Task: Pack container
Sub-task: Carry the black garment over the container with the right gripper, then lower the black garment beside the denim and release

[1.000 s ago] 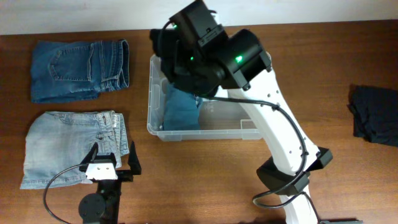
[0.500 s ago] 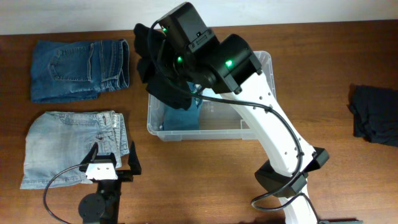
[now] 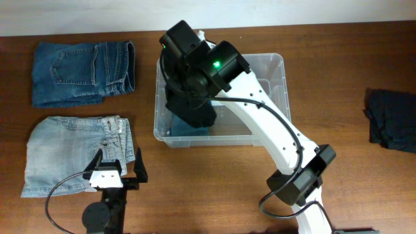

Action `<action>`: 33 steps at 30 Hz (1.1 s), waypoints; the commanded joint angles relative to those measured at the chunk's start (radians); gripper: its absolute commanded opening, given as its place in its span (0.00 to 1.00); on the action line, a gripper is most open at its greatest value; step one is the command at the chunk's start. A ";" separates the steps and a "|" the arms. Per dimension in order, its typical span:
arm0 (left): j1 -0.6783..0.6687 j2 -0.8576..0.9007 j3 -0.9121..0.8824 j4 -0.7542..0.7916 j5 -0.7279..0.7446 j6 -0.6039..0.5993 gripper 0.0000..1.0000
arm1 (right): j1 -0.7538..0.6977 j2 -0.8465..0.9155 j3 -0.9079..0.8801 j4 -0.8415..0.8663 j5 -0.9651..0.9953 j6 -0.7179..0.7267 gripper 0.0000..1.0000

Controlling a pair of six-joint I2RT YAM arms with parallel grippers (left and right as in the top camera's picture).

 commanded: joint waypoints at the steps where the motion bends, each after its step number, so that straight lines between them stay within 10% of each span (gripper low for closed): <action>1: 0.006 -0.005 -0.004 -0.002 0.011 0.012 0.99 | -0.037 -0.030 -0.050 -0.015 0.113 -0.008 0.04; 20: 0.006 -0.005 -0.004 -0.002 0.011 0.012 0.99 | -0.156 -0.030 -0.374 0.005 0.291 -0.093 0.05; 28: 0.006 -0.005 -0.004 -0.002 0.011 0.012 0.99 | -0.154 -0.030 -0.428 0.023 0.302 -0.106 0.36; 33: 0.006 -0.005 -0.004 -0.002 0.011 0.012 0.99 | -0.154 -0.030 -0.426 0.044 0.311 -0.353 0.64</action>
